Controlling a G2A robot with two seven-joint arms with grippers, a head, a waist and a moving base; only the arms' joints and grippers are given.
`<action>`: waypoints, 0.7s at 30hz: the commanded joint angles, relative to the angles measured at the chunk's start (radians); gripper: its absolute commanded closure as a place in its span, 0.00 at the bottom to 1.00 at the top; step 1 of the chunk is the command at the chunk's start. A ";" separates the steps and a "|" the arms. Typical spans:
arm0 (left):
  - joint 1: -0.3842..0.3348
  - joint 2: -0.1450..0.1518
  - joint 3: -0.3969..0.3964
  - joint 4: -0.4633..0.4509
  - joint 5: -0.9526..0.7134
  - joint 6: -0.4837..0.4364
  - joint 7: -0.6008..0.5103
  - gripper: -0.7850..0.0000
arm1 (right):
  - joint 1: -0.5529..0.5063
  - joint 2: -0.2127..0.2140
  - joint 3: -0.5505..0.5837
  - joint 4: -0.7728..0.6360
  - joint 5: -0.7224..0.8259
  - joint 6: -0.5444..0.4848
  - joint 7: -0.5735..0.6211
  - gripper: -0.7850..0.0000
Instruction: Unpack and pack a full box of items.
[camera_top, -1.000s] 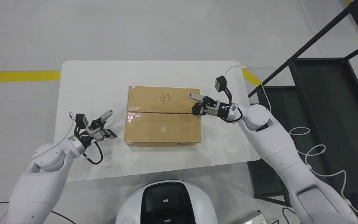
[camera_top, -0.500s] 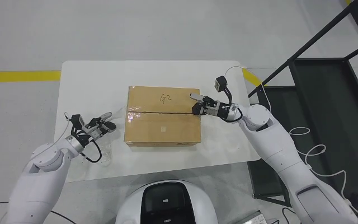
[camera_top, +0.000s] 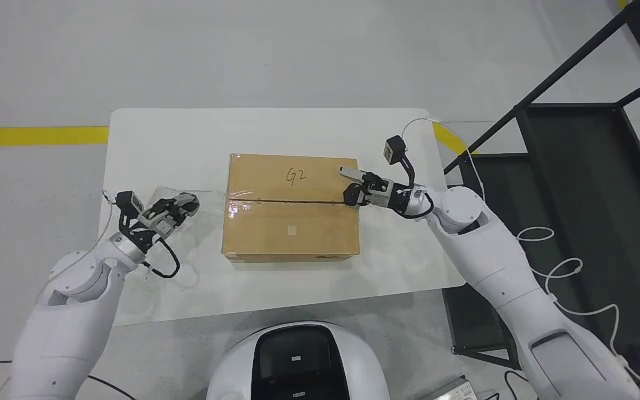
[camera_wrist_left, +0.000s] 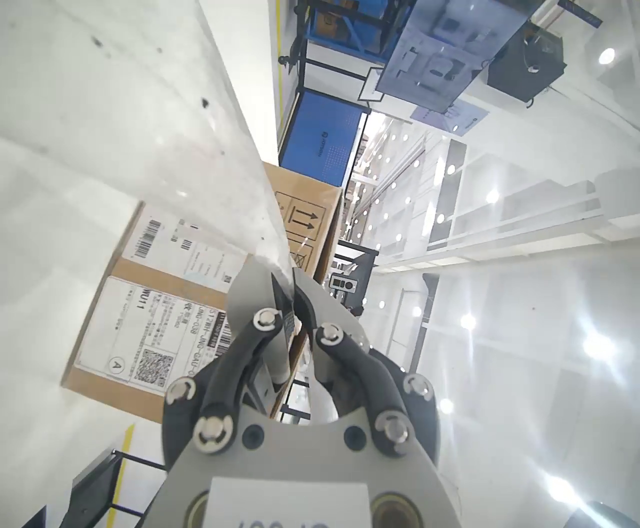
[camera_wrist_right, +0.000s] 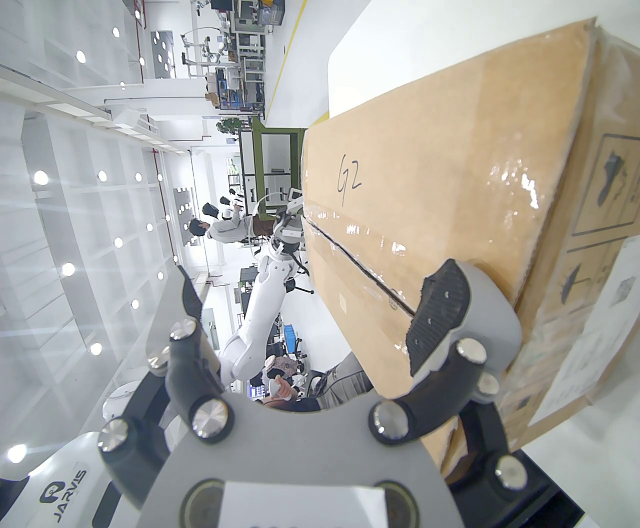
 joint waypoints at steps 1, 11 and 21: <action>0.001 -0.002 0.005 -0.029 0.017 -0.016 0.010 1.00 | 0.000 0.000 0.000 0.000 0.000 0.000 0.000 0.00; 0.021 -0.009 0.037 -0.159 0.152 -0.099 0.044 1.00 | 0.000 0.000 0.000 0.000 0.000 0.000 0.000 0.00; 0.023 -0.014 0.052 -0.213 0.230 -0.190 0.043 1.00 | 0.000 0.000 0.000 0.000 0.000 0.000 0.000 0.00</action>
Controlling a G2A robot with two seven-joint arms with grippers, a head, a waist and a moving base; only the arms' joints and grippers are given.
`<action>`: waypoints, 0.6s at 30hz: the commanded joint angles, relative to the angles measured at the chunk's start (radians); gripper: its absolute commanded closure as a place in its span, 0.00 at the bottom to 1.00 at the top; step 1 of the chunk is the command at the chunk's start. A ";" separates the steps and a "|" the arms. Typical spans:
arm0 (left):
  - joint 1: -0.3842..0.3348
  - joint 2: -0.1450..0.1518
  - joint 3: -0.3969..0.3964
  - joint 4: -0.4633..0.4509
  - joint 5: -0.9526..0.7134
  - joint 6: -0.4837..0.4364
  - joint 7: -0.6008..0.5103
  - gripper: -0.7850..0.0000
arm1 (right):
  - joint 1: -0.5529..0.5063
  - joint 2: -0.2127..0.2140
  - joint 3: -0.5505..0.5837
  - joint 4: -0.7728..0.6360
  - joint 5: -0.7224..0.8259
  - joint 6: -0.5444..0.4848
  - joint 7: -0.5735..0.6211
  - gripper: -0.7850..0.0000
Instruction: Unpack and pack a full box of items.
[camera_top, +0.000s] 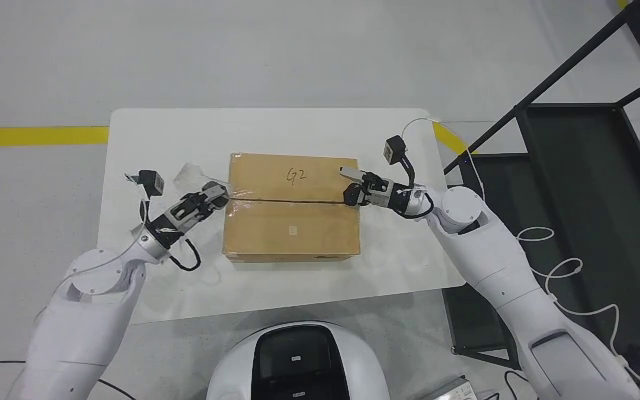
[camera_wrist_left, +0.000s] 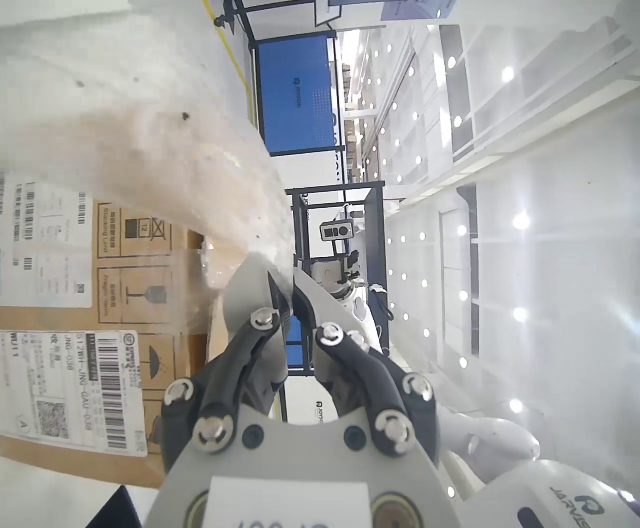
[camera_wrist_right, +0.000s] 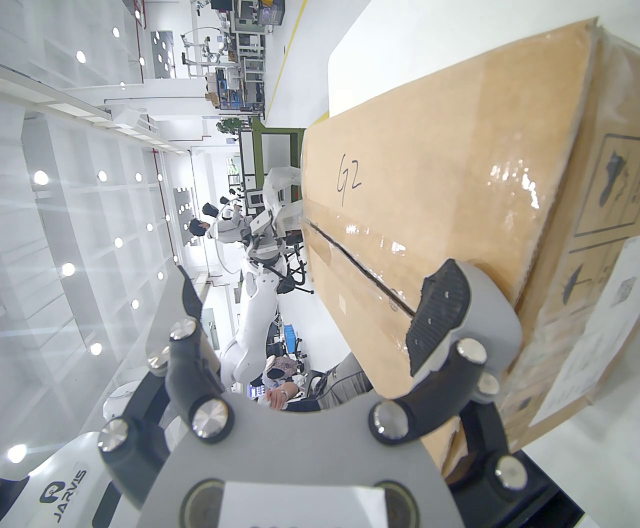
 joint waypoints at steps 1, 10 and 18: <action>0.001 -0.002 0.004 -0.008 0.008 -0.016 0.002 1.00 | 0.000 0.000 0.000 0.000 0.000 0.000 0.000 0.00; -0.009 -0.010 0.025 -0.001 0.044 -0.032 0.013 1.00 | 0.000 0.000 0.000 0.000 0.000 0.000 0.000 0.00; -0.030 -0.016 0.046 0.013 0.093 -0.031 0.006 1.00 | -0.012 -0.001 -0.001 -0.015 -0.006 0.016 -0.018 0.00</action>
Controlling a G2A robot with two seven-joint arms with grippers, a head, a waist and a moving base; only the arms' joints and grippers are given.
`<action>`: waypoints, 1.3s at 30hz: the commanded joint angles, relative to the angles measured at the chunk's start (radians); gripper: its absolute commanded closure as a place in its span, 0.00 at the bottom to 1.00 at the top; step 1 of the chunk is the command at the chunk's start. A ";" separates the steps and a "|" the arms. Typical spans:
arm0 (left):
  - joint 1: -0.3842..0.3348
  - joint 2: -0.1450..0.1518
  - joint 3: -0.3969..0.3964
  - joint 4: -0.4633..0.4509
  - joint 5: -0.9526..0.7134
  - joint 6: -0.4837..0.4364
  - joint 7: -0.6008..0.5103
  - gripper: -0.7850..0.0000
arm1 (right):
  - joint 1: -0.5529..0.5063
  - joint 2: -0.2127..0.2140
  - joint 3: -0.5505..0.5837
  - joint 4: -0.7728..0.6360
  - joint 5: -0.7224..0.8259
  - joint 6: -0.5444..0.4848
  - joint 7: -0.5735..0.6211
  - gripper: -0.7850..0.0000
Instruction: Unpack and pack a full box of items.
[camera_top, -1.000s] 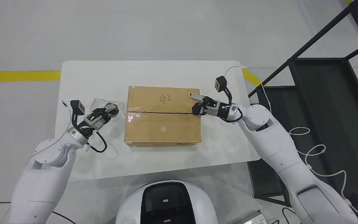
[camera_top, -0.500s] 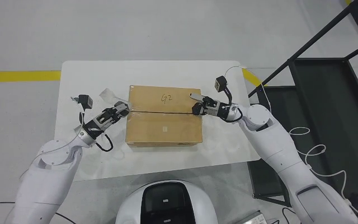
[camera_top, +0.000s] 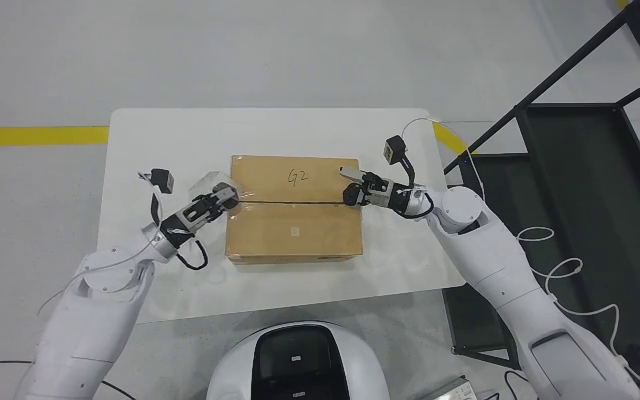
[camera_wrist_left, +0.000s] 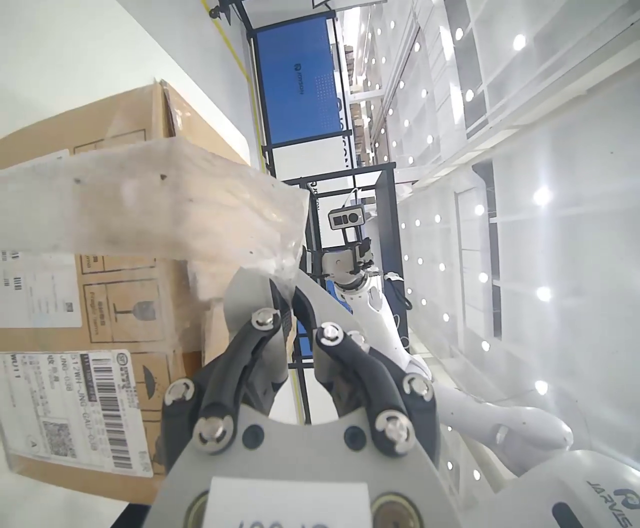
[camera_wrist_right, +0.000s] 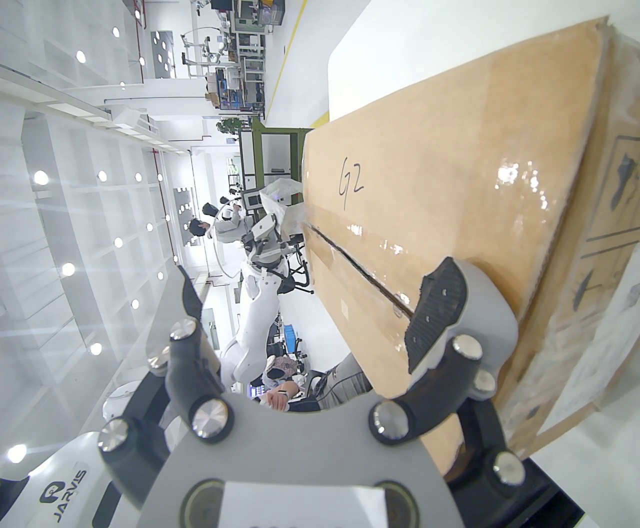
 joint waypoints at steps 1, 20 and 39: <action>-0.004 -0.001 0.005 -0.004 0.022 -0.017 -0.008 1.00 | -0.009 0.000 0.001 -0.014 -0.006 0.020 -0.008 0.00; -0.011 -0.006 0.033 -0.023 0.275 -0.094 0.050 0.97 | -0.083 0.014 0.071 -0.119 -0.034 0.081 0.027 0.00; -0.052 -0.020 0.103 -0.044 0.505 -0.106 0.097 0.00 | -0.098 0.014 0.106 -0.137 -0.039 0.099 0.037 0.00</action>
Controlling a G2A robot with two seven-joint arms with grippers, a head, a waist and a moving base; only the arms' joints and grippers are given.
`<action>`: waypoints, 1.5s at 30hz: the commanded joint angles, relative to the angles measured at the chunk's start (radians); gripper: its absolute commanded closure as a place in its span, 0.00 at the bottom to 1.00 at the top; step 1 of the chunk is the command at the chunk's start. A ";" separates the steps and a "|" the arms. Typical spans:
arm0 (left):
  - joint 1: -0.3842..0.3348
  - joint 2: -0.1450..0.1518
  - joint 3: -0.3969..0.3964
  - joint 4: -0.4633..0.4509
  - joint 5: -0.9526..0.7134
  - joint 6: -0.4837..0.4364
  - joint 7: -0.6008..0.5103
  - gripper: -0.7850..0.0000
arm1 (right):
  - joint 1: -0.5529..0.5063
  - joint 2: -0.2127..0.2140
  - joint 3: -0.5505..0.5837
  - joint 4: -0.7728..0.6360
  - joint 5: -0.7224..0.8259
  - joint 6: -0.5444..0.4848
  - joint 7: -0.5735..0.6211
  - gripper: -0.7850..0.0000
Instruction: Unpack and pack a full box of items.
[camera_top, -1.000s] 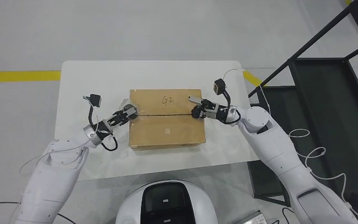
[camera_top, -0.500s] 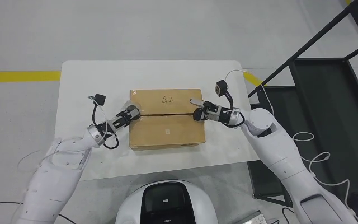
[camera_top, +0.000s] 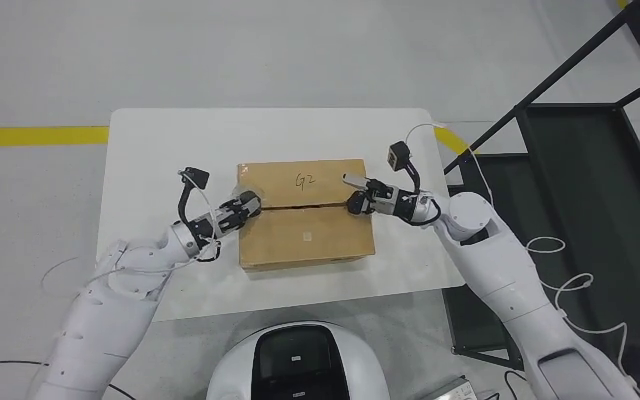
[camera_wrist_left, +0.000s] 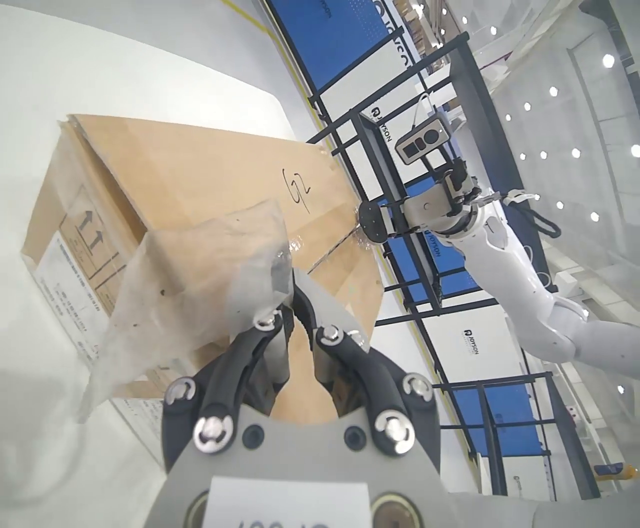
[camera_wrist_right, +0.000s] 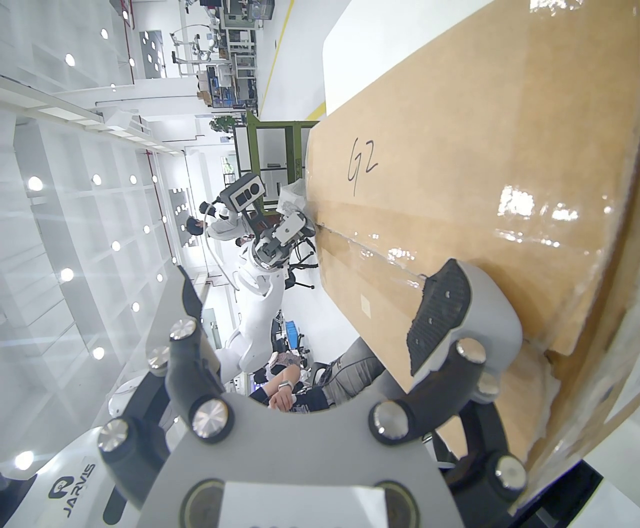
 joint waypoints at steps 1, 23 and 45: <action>-0.003 -0.001 0.001 -0.004 0.008 0.000 0.003 0.00 | 0.000 0.000 0.002 -0.001 -0.001 0.000 0.001 0.00; -0.030 -0.018 0.066 -0.057 0.075 -0.010 0.000 0.00 | -0.081 0.010 0.092 -0.060 0.024 -0.022 -0.010 0.00; 0.010 -0.015 0.029 -0.084 -0.144 -0.169 -0.026 0.00 | -0.098 0.007 0.115 -0.068 0.024 -0.034 -0.011 0.00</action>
